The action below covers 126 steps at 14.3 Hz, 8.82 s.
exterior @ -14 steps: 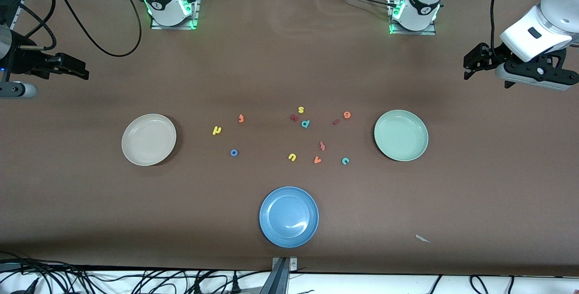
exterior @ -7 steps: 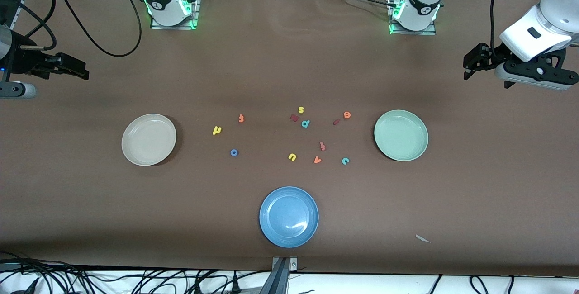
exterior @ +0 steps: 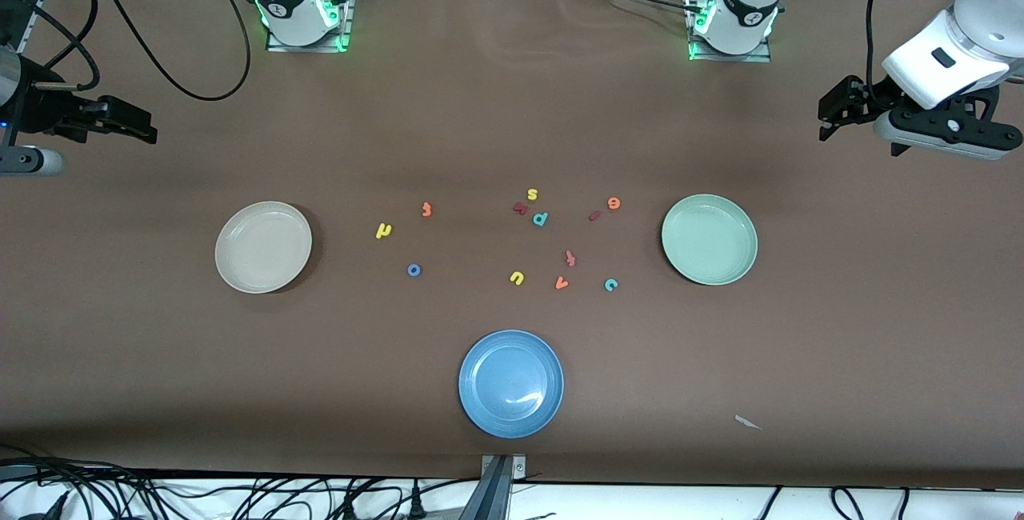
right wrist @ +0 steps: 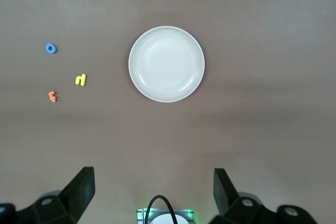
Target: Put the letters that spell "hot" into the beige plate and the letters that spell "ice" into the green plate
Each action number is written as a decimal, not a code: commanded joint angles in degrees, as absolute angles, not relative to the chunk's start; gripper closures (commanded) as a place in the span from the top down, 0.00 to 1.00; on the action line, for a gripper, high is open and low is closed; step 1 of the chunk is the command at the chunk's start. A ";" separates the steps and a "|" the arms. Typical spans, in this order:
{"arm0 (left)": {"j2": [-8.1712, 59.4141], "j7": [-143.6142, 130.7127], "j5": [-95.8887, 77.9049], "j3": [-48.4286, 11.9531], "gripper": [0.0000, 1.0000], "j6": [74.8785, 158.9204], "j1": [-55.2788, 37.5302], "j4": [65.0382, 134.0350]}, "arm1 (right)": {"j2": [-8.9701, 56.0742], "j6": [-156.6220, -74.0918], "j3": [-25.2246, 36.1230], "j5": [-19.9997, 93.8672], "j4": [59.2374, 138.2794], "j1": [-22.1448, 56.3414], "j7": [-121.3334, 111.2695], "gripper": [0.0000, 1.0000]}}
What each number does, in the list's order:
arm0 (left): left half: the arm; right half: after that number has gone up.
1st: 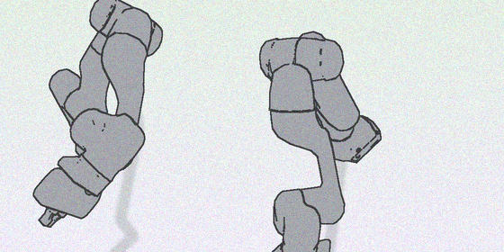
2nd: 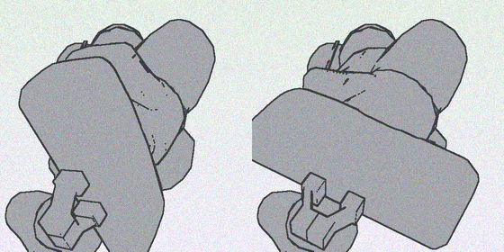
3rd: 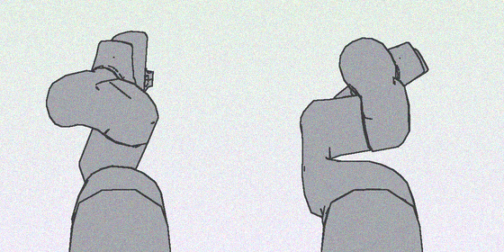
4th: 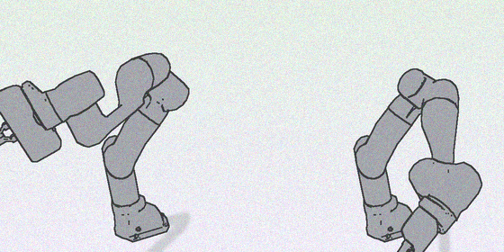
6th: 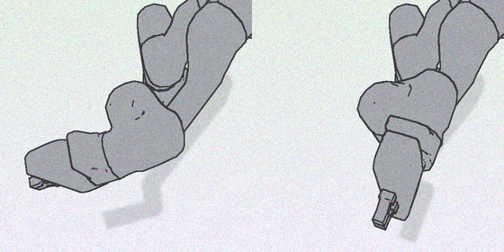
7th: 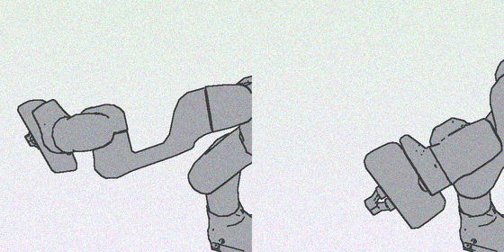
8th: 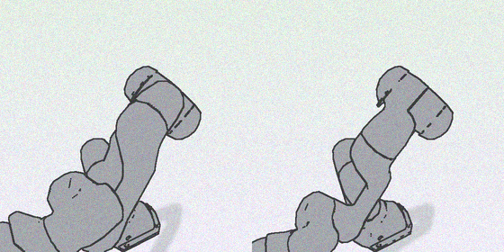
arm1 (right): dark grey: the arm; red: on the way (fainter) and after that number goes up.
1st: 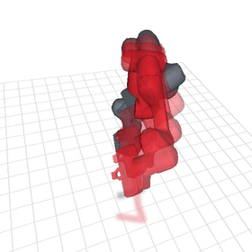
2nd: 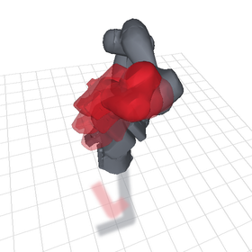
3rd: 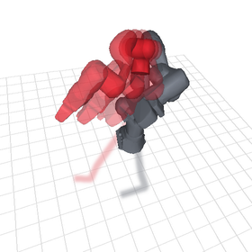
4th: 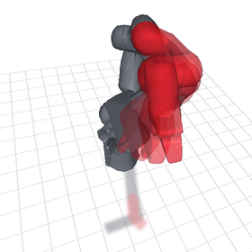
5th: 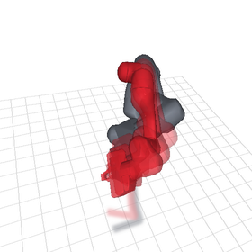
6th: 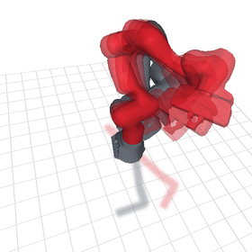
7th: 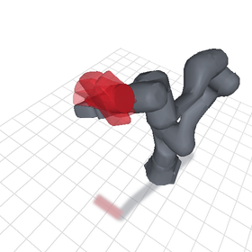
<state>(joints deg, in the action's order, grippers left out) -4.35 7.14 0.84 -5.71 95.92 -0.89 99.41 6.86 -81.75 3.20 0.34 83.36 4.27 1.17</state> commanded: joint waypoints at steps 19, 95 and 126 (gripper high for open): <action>-3.69 8.44 0.00 -5.98 1.00 95.54 -0.97 98.44 | 7.03 -84.02 3.08 0.62 83.76 4.83 1.14 1.00; 39.10 -6.31 -0.88 -8.17 1.00 111.69 -10.72 77.70 | 6.94 -111.68 -7.64 0.70 108.00 6.50 25.47 1.00; 50.45 -51.50 -3.69 -7.03 0.42 129.02 -18.90 80.07 | 32.52 -140.01 -12.48 -12.04 112.76 12.75 51.77 0.94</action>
